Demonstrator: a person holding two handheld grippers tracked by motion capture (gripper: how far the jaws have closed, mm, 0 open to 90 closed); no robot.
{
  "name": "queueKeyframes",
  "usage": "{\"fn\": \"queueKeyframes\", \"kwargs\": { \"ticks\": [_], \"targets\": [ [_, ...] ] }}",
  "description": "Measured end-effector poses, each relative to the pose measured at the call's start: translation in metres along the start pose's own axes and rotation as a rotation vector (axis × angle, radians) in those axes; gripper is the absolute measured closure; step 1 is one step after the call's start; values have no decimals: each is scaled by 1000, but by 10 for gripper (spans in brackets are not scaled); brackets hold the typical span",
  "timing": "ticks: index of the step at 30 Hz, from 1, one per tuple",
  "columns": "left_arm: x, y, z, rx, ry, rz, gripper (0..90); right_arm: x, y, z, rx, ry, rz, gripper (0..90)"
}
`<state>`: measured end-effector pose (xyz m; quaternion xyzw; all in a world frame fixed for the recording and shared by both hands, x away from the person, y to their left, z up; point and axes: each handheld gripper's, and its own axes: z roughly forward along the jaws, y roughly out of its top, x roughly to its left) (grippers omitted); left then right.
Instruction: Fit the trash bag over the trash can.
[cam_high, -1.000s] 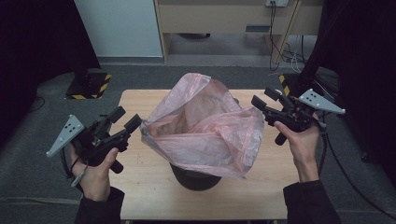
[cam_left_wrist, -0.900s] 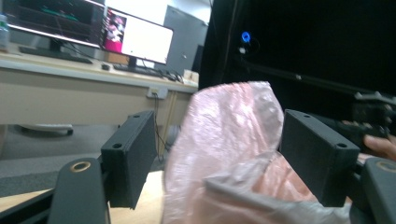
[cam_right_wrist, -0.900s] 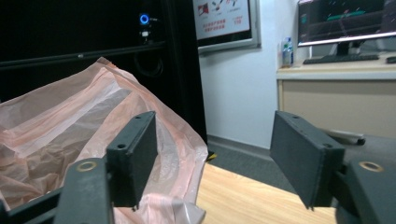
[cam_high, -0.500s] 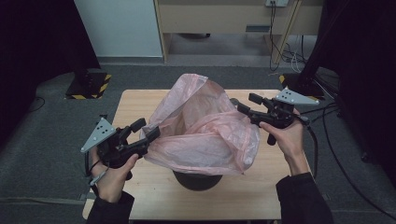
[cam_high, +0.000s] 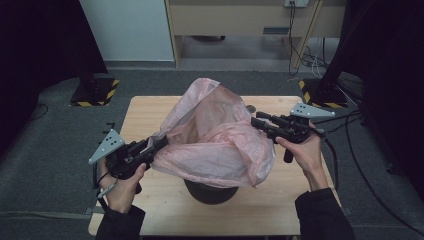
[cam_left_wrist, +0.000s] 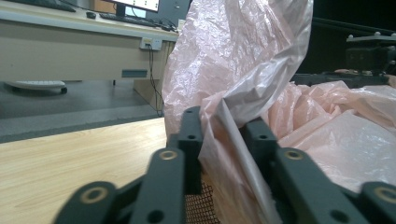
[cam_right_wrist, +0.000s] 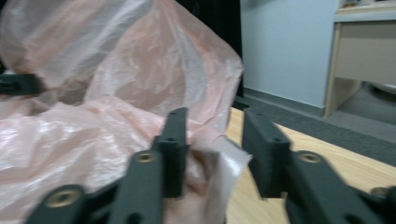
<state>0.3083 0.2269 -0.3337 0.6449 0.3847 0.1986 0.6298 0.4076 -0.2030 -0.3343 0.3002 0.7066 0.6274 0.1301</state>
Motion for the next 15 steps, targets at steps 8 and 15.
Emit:
{"fn": "queueKeyframes", "kwargs": {
  "ticks": [8,15],
  "targets": [
    [10,2,8,0,29,-58,836,-1,1,-9,-49,-17,20,888],
    [30,0,27,27,86,-106,854,-10,-7,-14,-71,-109,23,888]
  ]
}}
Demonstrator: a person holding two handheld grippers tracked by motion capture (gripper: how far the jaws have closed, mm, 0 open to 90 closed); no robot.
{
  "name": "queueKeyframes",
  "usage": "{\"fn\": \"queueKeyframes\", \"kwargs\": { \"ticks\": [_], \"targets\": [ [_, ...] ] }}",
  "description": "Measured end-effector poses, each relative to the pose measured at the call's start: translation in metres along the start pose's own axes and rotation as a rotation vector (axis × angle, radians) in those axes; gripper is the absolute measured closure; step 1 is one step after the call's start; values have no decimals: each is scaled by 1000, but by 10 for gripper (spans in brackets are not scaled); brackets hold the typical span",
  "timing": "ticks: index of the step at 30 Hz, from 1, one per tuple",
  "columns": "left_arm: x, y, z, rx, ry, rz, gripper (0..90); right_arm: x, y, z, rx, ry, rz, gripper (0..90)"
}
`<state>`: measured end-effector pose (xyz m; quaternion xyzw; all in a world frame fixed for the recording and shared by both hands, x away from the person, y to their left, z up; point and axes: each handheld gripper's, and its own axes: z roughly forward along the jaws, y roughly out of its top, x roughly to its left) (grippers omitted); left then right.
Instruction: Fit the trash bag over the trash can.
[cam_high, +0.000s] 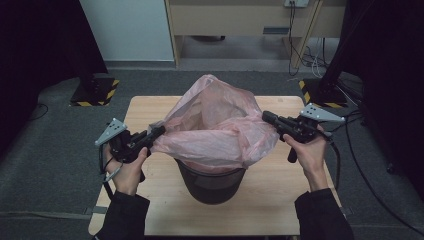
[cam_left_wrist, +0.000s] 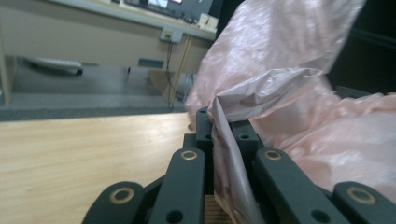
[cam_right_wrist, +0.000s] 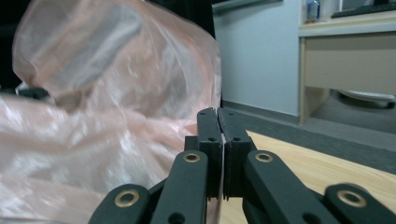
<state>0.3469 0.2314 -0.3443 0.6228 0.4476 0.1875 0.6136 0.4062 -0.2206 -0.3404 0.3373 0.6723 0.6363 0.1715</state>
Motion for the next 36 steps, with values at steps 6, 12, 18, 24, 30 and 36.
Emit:
{"fn": "queueKeyframes", "kwargs": {
  "ticks": [6,12,18,24,30,36],
  "targets": [
    [11,-15,9,46,18,-39,869,-4,-16,-1,29,-13,-11,892],
    [19,-29,15,65,-22,-76,872,-6,-31,-1,78,-40,-26,893],
    [21,-26,5,5,-26,-38,625,-6,-36,-1,29,-49,-28,702],
    [22,-17,-15,-81,-19,6,439,-11,-25,-13,-85,-74,-9,476],
    [15,-7,-25,-122,-20,76,373,-15,-15,-19,-143,-104,3,366],
    [8,0,-23,-135,-35,123,330,-12,-1,-17,-159,-91,-7,321]
  ]
}}
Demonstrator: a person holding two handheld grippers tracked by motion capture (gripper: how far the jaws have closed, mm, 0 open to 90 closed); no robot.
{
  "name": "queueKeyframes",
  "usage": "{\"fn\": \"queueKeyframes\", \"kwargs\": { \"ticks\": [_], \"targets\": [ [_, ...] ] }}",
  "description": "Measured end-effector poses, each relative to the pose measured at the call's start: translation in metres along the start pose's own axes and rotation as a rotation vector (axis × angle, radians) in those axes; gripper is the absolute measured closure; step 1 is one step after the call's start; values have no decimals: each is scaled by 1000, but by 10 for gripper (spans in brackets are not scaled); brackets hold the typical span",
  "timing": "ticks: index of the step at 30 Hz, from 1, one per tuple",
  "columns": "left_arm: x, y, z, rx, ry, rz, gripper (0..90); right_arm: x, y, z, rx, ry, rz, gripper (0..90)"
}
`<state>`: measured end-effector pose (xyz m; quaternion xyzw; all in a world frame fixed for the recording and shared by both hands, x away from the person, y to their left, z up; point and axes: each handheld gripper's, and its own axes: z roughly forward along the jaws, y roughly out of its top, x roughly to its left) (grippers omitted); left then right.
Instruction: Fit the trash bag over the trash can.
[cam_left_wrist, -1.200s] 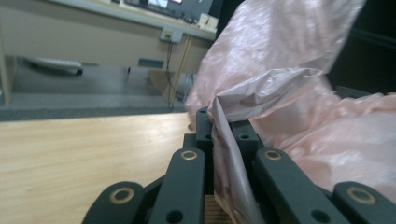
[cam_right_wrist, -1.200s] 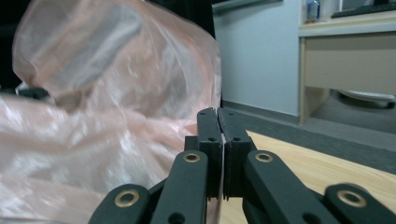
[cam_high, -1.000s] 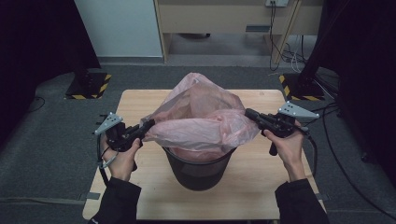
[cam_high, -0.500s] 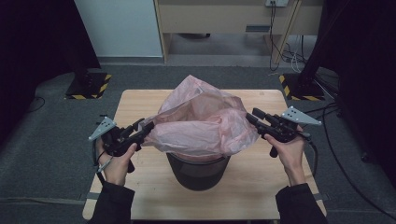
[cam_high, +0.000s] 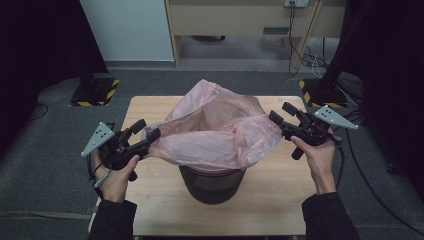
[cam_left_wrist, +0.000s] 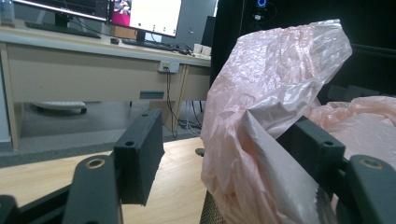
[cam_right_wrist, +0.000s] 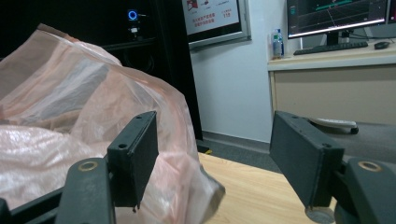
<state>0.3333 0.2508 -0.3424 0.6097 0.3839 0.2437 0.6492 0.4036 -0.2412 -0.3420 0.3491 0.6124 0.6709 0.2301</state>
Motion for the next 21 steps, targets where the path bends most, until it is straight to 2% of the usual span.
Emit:
{"fn": "queueKeyframes", "kwargs": {
  "ticks": [7,14,21],
  "targets": [
    [-6,5,3,-6,-14,29,305,1,15,7,-6,0,-16,295],
    [-11,15,6,-11,-27,68,275,3,28,15,-9,1,-40,261],
    [-15,24,9,-15,-41,89,270,2,38,22,-14,4,-60,235]
  ]
}}
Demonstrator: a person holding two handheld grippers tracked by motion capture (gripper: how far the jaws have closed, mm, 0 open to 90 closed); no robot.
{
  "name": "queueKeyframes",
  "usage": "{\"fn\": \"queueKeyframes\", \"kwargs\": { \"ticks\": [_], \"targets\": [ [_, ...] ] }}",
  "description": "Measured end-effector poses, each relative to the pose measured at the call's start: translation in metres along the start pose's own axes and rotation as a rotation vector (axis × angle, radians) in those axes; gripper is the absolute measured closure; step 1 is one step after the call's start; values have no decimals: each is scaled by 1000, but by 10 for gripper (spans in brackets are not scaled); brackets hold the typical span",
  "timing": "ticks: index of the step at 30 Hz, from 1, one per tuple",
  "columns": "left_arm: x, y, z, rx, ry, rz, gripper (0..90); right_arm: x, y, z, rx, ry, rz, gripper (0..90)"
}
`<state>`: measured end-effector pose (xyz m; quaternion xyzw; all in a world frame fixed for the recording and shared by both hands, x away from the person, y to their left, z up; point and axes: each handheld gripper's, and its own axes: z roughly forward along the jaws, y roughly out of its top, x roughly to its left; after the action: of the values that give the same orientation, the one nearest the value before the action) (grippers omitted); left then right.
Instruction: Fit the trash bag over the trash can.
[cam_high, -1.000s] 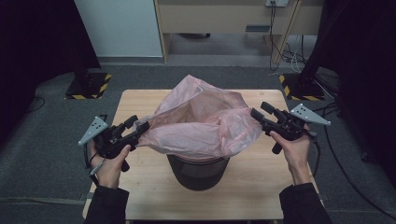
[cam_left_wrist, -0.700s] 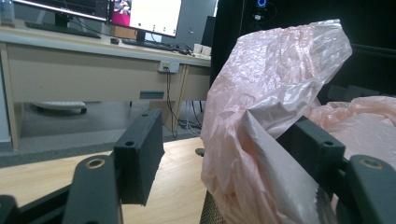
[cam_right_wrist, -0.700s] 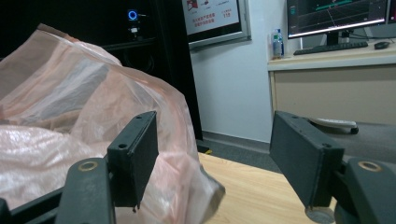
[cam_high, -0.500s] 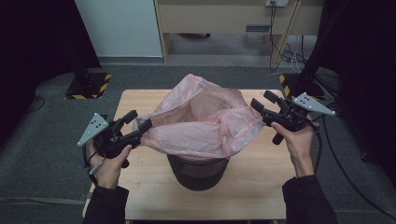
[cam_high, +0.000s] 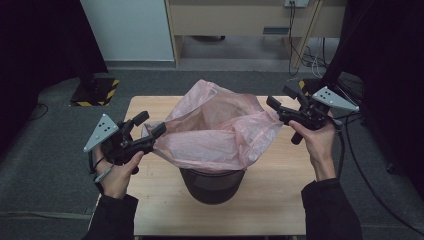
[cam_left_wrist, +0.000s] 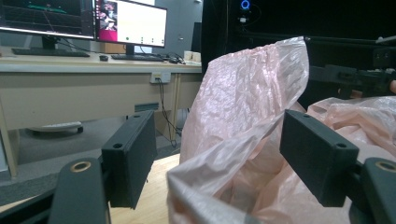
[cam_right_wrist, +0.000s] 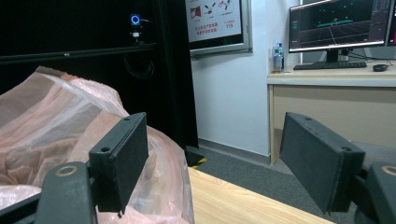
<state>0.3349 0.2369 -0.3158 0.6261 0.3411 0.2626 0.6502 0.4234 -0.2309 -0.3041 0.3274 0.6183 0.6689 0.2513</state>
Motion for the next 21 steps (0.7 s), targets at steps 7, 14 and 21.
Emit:
{"fn": "queueKeyframes", "kwargs": {
  "ticks": [7,14,21],
  "targets": [
    [-2,8,1,-7,-12,17,272,1,15,5,-10,14,-8,231],
    [-3,13,-6,-22,-17,18,273,1,27,2,-33,8,-5,230],
    [-7,23,0,-34,-35,11,273,5,32,11,-9,18,-22,232]
  ]
}}
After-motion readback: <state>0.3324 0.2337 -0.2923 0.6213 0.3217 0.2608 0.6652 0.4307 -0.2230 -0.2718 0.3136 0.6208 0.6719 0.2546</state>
